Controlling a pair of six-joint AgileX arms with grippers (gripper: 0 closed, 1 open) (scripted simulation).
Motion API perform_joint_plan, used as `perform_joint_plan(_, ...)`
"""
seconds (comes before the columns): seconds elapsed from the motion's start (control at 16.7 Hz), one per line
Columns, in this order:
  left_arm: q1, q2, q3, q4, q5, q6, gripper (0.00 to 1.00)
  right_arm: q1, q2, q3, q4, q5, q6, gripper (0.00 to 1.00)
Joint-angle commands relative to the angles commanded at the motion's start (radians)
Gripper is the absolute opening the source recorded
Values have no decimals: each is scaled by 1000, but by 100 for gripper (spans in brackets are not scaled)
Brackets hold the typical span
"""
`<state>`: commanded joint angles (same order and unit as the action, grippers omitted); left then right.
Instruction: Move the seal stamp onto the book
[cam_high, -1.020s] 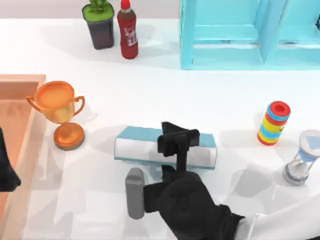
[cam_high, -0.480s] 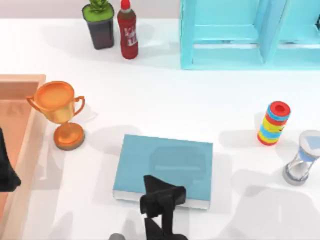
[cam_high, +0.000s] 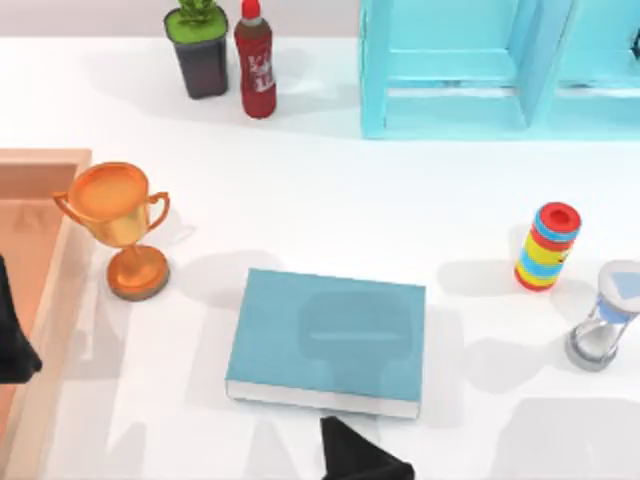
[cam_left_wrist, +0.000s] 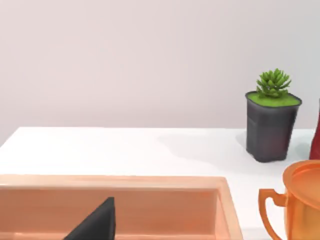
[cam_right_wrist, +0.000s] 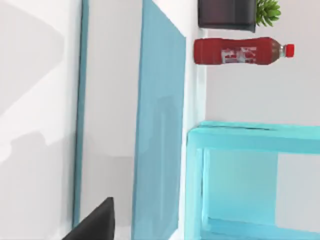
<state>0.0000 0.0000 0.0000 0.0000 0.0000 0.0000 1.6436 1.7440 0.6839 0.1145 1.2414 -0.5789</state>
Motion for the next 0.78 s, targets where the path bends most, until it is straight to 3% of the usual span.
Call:
perform_joint_plan(0.42,0,0,0,0,0,0,100,-12,-3,-3,-12,0,9,100)
perform_joint_plan(0.78,0,0,0,0,0,0,100,-249,-136,-76,-33,-199,83,100)
